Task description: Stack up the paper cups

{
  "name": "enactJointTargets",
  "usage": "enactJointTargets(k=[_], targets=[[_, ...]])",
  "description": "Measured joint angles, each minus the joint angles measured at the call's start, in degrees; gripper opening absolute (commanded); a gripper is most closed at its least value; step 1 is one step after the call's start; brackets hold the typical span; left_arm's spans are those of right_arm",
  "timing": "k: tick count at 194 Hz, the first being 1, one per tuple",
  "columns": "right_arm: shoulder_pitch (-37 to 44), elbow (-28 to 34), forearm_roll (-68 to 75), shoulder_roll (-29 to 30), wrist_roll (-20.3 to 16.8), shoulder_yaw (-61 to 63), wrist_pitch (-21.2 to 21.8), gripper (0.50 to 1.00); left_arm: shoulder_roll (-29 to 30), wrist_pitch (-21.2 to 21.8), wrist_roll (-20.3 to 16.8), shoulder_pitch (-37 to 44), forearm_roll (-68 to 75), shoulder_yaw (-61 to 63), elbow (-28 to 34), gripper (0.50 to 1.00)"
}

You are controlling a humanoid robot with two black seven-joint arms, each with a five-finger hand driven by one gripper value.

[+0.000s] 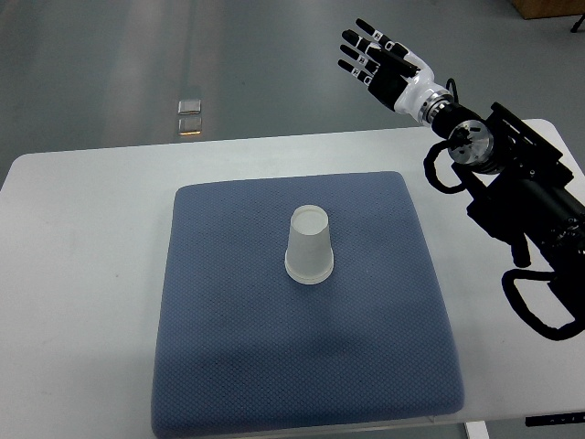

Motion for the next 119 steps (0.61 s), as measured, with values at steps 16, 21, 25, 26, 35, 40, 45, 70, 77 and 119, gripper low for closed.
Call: enactJointTargets(k=[16, 21, 25, 26, 35, 40, 45, 70, 77, 119], targets=[[-2.34, 0.0, 0.04, -0.07, 0.5, 2.1, 0.17, 0.928, 0.0, 0.0, 0.06, 0.01, 0.0, 0.0, -0.05, 1.0], [-3.14, 0.0, 0.05, -0.09, 0.61, 2.7, 0.19, 0.928, 0.0, 0.0, 0.09, 0.0, 0.0, 0.0, -0.07, 1.0], [-3.58, 0.0, 0.06, -0.1, 0.7, 3.05, 0.2, 0.928, 0.0, 0.0, 0.11, -0.01, 0.0, 0.0, -0.07, 1.0], [-3.68, 0.0, 0.06, -0.11, 0.73, 3.13, 0.2, 0.928, 0.0, 0.0, 0.11, 0.0, 0.0, 0.0, -0.07, 1.0], [-4.43, 0.02, 0.08, -0.16, 1.04, 3.74, 0.2, 0.928, 0.0, 0.0, 0.15, -0.01, 0.0, 0.01, -0.08, 1.0], [-4.76, 0.07, 0.08, -0.2, 1.27, 4.01, 0.21, 0.928, 0.0, 0.0, 0.15, -0.01, 0.0, 0.01, -0.08, 1.0], [-5.09, 0.09, 0.09, -0.23, 1.55, 4.25, 0.22, 0.928, 0.0, 0.0, 0.16, -0.01, 0.0, 0.01, -0.08, 1.0], [-5.92, 0.19, 0.08, -0.36, 2.22, 4.59, 0.22, 0.928, 0.0, 0.0, 0.2, -0.01, 0.0, 0.01, -0.06, 1.0], [-6.04, 0.2, 0.09, -0.37, 2.29, 4.61, 0.23, 0.928, 0.0, 0.0, 0.21, -0.01, 0.0, 0.01, -0.06, 1.0], [-7.27, 0.26, 0.08, -0.35, 2.53, 4.86, 0.31, 0.928, 0.0, 0.0, 0.23, -0.01, 0.0, 0.01, -0.07, 1.0]])
